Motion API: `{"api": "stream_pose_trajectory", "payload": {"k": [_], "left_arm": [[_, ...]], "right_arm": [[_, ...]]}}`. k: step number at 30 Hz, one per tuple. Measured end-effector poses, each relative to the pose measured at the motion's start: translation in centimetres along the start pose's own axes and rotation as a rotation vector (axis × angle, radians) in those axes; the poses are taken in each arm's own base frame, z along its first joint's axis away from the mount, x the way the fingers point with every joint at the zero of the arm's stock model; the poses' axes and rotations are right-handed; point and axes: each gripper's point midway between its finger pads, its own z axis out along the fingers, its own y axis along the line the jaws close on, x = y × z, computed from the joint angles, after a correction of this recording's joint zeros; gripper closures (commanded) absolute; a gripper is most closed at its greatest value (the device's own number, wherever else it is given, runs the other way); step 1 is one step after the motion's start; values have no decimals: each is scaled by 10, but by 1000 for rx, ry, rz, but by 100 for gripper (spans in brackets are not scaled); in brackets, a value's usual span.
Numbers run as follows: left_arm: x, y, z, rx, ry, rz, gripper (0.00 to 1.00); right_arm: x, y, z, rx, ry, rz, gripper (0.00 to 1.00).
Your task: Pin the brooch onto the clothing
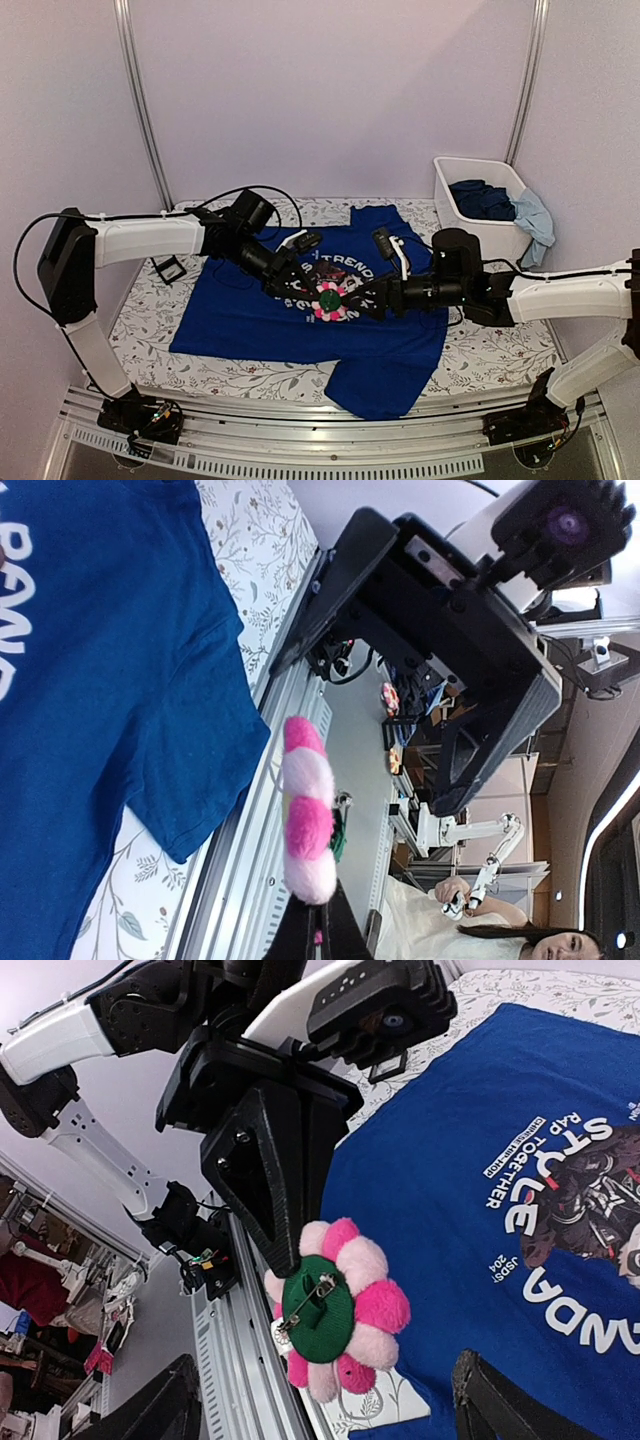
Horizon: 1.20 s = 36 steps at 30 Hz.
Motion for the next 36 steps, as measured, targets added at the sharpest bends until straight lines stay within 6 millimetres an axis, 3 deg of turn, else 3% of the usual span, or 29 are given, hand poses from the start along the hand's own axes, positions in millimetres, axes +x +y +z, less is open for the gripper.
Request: {"api": "stream_pose_trajectory", "payload": {"k": [3, 9, 11, 18, 24, 29, 33, 36], "left_arm": [[0, -3, -1, 2, -5, 10, 100], [0, -10, -4, 7, -16, 30, 100], [1, -10, -4, 9, -17, 27, 100], [2, -9, -4, 16, -15, 20, 100], [3, -9, -3, 20, -13, 16, 100], [3, -5, -5, 10, -17, 6, 100], [3, -5, -5, 10, -18, 12, 58], [2, -4, -6, 2, -22, 28, 46]], "right_arm": [[4, 3, 7, -47, 16, 34, 24], [17, -2, 22, -84, 66, 91, 48], [19, -3, 24, -90, 70, 101, 52], [8, 4, 26, -125, 43, 89, 66], [7, 7, 32, -158, 55, 97, 98], [8, 12, 32, -185, 71, 102, 100], [8, 12, 32, -186, 72, 101, 100], [9, 10, 32, -178, 80, 111, 100]]}}
